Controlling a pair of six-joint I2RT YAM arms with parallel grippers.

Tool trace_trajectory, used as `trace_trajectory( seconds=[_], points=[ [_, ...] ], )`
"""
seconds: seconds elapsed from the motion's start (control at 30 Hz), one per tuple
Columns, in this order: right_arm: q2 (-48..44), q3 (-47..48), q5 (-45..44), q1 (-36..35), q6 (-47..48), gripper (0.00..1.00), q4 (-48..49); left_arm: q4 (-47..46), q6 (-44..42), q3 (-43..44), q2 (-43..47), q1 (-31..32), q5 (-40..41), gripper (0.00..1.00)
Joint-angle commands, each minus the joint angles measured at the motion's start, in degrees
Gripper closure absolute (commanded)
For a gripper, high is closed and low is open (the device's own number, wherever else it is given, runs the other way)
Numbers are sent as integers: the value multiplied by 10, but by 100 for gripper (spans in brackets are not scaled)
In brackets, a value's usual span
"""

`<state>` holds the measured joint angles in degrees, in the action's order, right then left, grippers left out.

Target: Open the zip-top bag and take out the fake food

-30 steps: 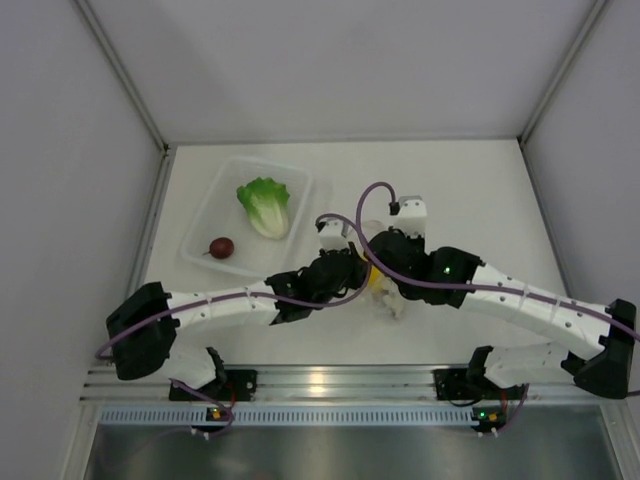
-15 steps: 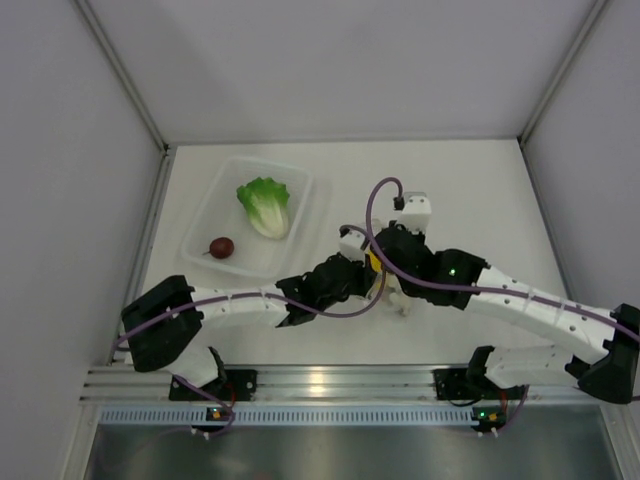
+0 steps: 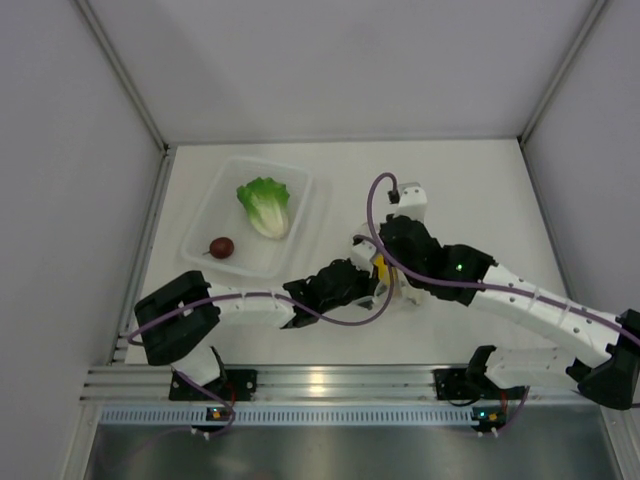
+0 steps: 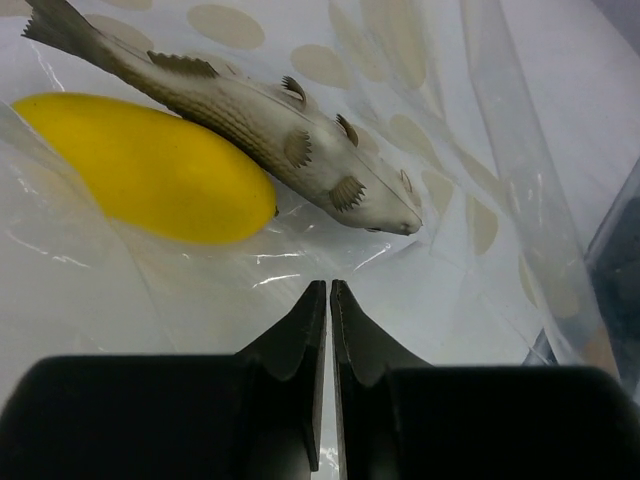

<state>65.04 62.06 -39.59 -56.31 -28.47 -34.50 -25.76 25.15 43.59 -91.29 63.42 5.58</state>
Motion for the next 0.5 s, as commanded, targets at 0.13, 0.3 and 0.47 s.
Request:
trace_trajectory(
  seconds=[0.13,0.3,0.47],
  points=[
    [-47,-1,58,8,52,100,102,20,-6,18,-18,-7,42,79],
    [-76,-36,72,7,46,100,106,48,63,40,-37,-37,52,71],
    [-90,-73,83,7,18,100,101,61,119,63,-47,-49,91,67]
  ],
)
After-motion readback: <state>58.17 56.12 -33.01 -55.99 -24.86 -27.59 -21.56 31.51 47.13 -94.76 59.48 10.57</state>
